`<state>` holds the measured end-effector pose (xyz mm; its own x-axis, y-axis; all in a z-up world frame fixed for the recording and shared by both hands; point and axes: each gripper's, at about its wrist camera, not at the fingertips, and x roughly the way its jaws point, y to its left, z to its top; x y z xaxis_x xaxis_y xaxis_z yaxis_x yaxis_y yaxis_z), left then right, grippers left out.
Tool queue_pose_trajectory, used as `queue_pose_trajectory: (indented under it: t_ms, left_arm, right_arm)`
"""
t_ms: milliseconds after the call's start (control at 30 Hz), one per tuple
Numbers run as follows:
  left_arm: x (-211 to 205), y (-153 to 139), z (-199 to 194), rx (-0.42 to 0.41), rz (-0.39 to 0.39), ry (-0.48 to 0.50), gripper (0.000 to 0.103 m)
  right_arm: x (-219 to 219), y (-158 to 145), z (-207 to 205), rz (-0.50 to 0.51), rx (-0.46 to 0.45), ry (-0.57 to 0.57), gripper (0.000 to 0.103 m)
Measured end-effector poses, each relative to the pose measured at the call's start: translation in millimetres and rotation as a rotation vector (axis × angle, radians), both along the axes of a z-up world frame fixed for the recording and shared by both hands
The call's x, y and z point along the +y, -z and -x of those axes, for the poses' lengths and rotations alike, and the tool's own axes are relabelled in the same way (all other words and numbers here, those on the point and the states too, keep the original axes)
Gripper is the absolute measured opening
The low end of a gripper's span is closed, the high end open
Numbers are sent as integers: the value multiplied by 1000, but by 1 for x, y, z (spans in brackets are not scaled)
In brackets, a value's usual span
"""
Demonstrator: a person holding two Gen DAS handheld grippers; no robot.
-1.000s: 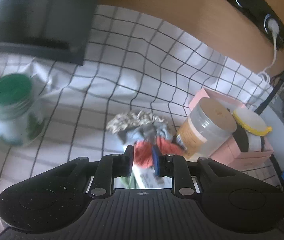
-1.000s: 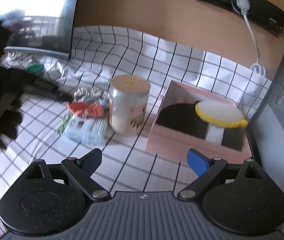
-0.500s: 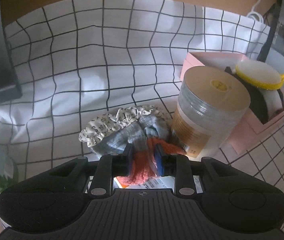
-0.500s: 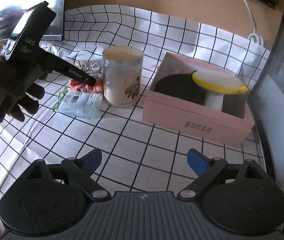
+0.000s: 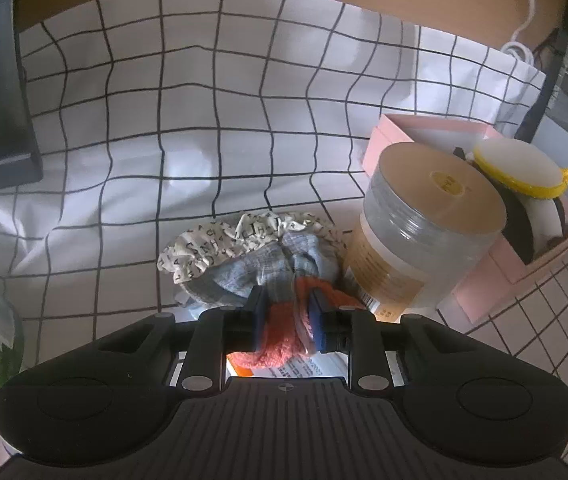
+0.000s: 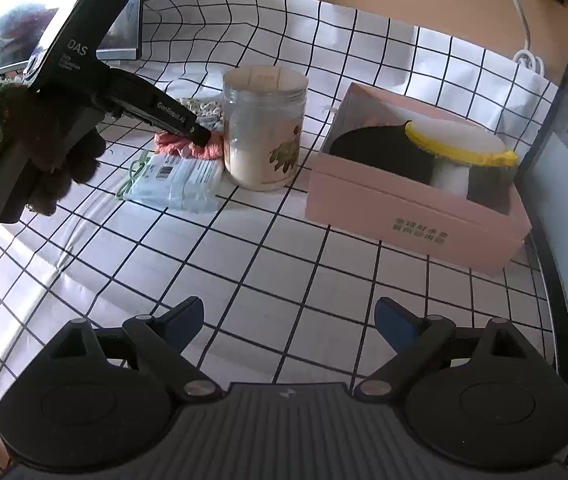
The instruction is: Organize soft objects
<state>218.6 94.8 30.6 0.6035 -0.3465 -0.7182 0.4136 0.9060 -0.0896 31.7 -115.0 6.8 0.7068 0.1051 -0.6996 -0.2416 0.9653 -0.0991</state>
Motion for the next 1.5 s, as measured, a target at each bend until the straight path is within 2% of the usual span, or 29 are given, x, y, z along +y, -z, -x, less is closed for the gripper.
queue_pose_trajectory:
  t_ms: [133, 200, 333, 433, 667, 767, 867, 967, 1033, 1067, 1133, 1167, 1200, 1233, 1267, 1300, 1433, 1467, 1500]
  left_arm:
    - [5, 0, 12, -29, 1, 15, 19]
    - [11, -3, 20, -45, 7, 8, 9]
    - [31, -14, 32, -67, 22, -53, 6]
    - [61, -23, 42, -76, 61, -143, 6]
    - [125, -27, 68, -73, 93, -283, 6]
    - [142, -22, 78, -21, 116, -294, 6]
    - [156, -16, 89, 40, 193, -301, 7]
    - [166, -5, 89, 190, 255, -325, 8]
    - [170, -2, 89, 235, 265, -334, 9]
    - [173, -3, 91, 229, 272, -337, 10]
    - [177, -9, 97, 194, 273, -352, 11]
    - [180, -11, 99, 178, 273, -359, 11]
    - [183, -14, 100, 164, 275, -368, 11]
    - [187, -17, 100, 149, 278, -380, 11]
    - [190, -20, 100, 133, 280, -394, 11]
    - [193, -23, 99, 118, 281, -404, 11]
    - [201, -30, 91, 81, 278, -410, 11]
    - [202, -30, 88, 84, 277, -408, 11]
    - [201, -30, 86, 85, 274, -403, 11]
  right_arm:
    - [2, -2, 0, -4, -12, -1, 93]
    - [5, -3, -1, -7, -20, -5, 93]
    - [13, -6, -5, -9, -48, -26, 93]
    - [24, -8, -10, -18, -65, -47, 93]
    - [75, -8, -39, -7, -104, -163, 93]
    - [107, -6, -55, 30, -158, -220, 93]
    - [141, 0, -73, 110, -234, -265, 93]
    - [170, 9, -95, 137, -247, -282, 91]
    - [183, 17, -111, 160, -243, -260, 90]
    - [187, 20, -119, 164, -230, -242, 87]
    - [189, 26, -131, 144, -178, -200, 61]
    - [190, 27, -130, 147, -194, -183, 51]
    - [193, 24, -128, 138, -196, -201, 38]
    - [197, 21, -125, 113, -189, -229, 32]
    - [200, 16, -121, 61, -165, -279, 23]
    - [203, 13, -115, 11, -139, -328, 19]
    - [212, 11, -86, -70, -76, -463, 18]
    - [211, 11, -80, -94, -57, -484, 22]
    - [208, 10, -72, -102, -52, -489, 35]
